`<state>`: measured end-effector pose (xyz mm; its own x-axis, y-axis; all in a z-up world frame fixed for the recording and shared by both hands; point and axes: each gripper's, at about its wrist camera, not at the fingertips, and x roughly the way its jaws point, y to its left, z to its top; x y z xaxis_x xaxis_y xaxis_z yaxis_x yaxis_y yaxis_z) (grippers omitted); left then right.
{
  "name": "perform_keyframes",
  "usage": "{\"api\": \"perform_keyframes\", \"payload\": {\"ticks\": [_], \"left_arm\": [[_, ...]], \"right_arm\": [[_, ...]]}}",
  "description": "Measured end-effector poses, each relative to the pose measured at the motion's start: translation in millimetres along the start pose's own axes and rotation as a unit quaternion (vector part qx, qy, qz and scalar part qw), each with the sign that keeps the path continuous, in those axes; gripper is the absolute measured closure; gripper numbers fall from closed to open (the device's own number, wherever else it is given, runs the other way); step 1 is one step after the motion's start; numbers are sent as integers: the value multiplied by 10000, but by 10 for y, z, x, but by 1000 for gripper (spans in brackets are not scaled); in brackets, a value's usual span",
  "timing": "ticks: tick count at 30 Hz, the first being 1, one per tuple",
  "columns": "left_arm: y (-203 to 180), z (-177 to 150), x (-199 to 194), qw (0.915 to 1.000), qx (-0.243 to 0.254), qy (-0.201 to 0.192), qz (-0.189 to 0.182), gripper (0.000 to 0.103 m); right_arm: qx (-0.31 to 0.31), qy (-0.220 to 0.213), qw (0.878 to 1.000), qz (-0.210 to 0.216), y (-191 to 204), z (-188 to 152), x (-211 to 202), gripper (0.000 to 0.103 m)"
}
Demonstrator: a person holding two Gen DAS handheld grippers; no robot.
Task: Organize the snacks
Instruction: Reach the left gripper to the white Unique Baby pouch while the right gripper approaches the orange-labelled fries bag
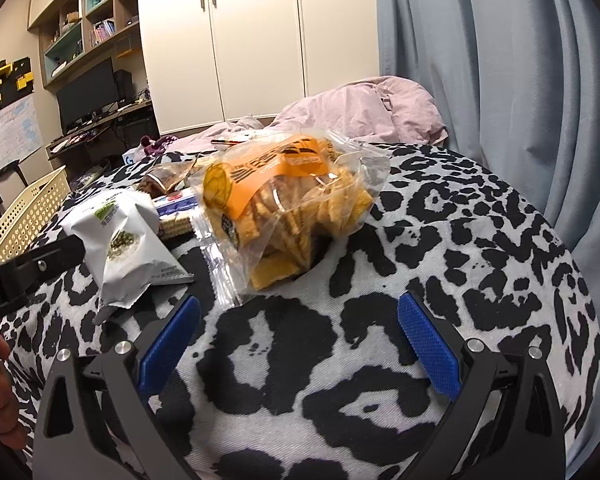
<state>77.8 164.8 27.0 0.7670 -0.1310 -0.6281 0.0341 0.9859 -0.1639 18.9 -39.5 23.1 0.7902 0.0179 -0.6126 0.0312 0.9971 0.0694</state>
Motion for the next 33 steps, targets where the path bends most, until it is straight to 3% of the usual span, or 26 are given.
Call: {"api": "perform_keyframes", "payload": {"ticks": [13,33], "left_arm": [[-224,91,234,9994,-13,255,-236,2],[-258,108,511,9975,-271,531,-371,2]], "right_arm": [[94,13,9999,-65,-207,54,76,5],[133,26,9998,-139,-269,53,81,5]]}}
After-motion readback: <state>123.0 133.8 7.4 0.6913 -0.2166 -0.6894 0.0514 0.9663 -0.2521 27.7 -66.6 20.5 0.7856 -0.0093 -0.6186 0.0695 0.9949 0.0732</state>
